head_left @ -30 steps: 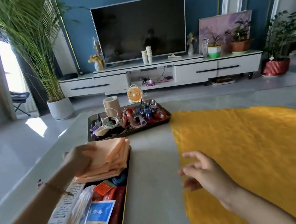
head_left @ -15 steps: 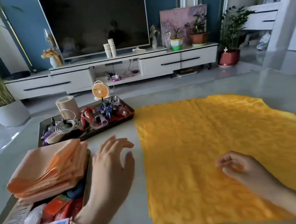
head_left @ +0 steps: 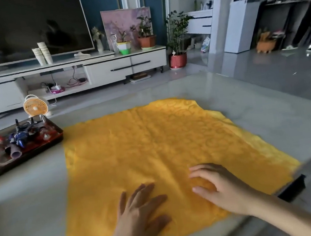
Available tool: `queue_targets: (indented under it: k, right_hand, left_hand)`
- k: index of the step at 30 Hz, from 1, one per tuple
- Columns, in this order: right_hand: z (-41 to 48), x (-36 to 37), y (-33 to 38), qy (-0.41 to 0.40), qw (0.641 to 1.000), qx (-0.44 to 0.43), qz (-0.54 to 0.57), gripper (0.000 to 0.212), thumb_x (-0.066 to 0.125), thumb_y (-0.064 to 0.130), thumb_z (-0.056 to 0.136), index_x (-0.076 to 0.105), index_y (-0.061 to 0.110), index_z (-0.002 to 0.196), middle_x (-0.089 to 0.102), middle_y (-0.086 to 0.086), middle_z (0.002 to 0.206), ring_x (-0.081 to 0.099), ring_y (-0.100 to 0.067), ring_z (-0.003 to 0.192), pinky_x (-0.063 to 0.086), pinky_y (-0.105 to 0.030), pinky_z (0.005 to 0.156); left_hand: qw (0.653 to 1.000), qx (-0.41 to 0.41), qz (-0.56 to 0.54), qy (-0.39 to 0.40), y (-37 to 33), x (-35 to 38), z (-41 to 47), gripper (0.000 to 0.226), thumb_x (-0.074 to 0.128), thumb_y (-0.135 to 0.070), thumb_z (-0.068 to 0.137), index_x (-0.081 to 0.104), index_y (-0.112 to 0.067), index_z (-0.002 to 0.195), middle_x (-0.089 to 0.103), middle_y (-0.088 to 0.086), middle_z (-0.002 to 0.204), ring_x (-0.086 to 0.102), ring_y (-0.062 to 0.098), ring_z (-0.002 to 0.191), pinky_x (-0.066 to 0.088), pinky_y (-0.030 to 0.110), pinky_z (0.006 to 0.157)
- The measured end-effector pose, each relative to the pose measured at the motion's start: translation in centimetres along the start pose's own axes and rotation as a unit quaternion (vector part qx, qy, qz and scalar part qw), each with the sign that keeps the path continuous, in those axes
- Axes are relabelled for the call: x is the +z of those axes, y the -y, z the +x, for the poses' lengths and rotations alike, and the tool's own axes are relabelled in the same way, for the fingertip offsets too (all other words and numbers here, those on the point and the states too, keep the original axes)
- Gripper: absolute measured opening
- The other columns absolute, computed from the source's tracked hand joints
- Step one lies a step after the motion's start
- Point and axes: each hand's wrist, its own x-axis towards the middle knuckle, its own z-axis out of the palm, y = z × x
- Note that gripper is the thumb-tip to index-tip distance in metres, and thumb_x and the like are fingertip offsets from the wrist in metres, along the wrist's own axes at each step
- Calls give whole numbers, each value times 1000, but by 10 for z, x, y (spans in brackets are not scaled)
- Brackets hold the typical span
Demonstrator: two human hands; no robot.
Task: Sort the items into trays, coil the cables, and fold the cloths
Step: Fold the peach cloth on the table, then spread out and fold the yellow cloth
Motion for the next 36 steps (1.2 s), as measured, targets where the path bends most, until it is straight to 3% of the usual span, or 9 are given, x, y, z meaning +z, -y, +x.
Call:
queue_targets:
  k: [4,10,13,16,18,21,24,28,36]
  right_hand:
    - [-18,-4,3,68,997,-31,26,55,59,58,82,48,35,130,39,27,133,21,27,110,11,7,91]
    - [-19,-13,-2,37,999,-28,-2,32,48,36,96,54,26,127,53,15,123,43,3,113,26,2,85]
    - [-20,-16,-7,22,1000,-10,-5,31,49,20,96,54,27,126,55,15,123,48,0,113,33,-4,87]
    - [-18,-21,-13,5,1000,21,-9,32,48,11,94,58,26,121,58,13,121,52,-6,111,41,-16,89]
    - [-17,-23,-15,-26,999,37,10,23,48,19,96,63,23,113,65,10,111,60,-11,102,47,-25,84]
    - [-15,-23,-14,-50,996,59,34,23,47,19,96,64,22,111,68,7,104,64,-10,91,51,-29,79]
    - [-13,-22,-12,-69,996,50,32,22,47,20,96,65,22,108,68,9,98,62,-5,82,49,-22,72]
    - [-14,-24,-13,-49,997,49,37,18,57,24,92,64,22,109,65,10,108,59,-5,98,48,-23,84]
    - [-28,-40,-25,37,993,102,-42,30,52,6,90,63,21,114,59,8,118,54,-9,111,45,-23,91]
  left_hand:
    - [999,-1,-39,-22,-3,-6,4,48,25,-68,79,35,-58,125,13,-34,139,-11,-16,127,-5,20,108]
    - [999,-7,-41,29,-4,-19,9,35,31,-49,93,42,-50,126,18,-36,134,8,-14,133,8,24,116]
    - [995,-32,-89,5,-6,-29,10,41,38,-51,88,56,-37,122,44,-30,124,40,-9,121,26,3,98]
    - [994,-46,-102,-20,-15,-40,12,41,36,-58,82,63,-35,102,67,-15,98,63,7,95,44,15,76]
    - [997,-48,-40,-47,-25,-42,10,46,32,-65,81,57,-40,109,65,-17,108,62,7,96,47,21,77]
    - [997,-54,39,-41,-46,-32,4,82,20,-84,67,34,-42,136,50,-21,131,54,5,113,43,21,84]
    - [989,-21,130,-60,-54,-22,6,58,35,-62,89,27,-36,141,51,-18,130,54,7,112,42,20,81]
    - [982,-82,163,-49,-40,-30,10,36,40,-14,90,51,-33,119,62,-12,107,61,13,93,40,22,63]
    - [988,-119,79,51,-5,-68,-11,29,44,-8,91,62,-28,83,66,0,82,61,17,73,46,28,62]
